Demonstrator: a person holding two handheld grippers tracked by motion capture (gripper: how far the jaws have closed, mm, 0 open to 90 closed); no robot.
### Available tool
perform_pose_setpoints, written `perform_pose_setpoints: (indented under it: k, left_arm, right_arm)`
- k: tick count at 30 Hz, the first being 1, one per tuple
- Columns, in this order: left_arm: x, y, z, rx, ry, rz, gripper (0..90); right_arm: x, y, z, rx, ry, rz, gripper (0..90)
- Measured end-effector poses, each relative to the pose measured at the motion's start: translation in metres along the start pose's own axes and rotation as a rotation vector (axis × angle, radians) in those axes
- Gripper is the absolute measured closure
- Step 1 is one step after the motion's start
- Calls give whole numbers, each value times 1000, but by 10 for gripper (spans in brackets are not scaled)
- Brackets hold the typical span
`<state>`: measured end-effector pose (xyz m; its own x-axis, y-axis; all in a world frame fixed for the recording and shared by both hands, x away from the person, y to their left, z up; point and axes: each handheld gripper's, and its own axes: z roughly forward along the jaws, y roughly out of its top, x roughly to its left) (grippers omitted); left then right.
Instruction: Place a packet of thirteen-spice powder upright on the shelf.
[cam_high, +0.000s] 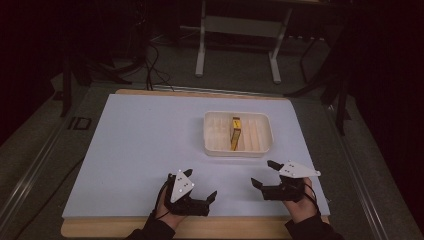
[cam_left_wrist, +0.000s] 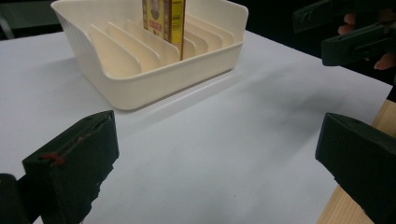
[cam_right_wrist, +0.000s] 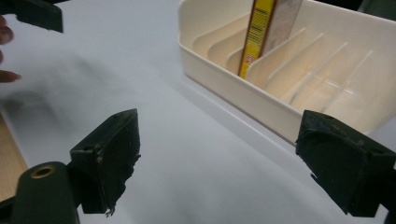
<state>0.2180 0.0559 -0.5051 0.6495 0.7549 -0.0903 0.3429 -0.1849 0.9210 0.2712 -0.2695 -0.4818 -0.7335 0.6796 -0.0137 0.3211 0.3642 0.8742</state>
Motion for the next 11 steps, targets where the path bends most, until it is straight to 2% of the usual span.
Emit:
perform_pose_setpoints:
  k: [11]
  left_arm:
    - [1, 0, 0, -1, 0, -6, 4]
  right_arm:
    - [-6, -4, 2, 6, -9, 10, 136]
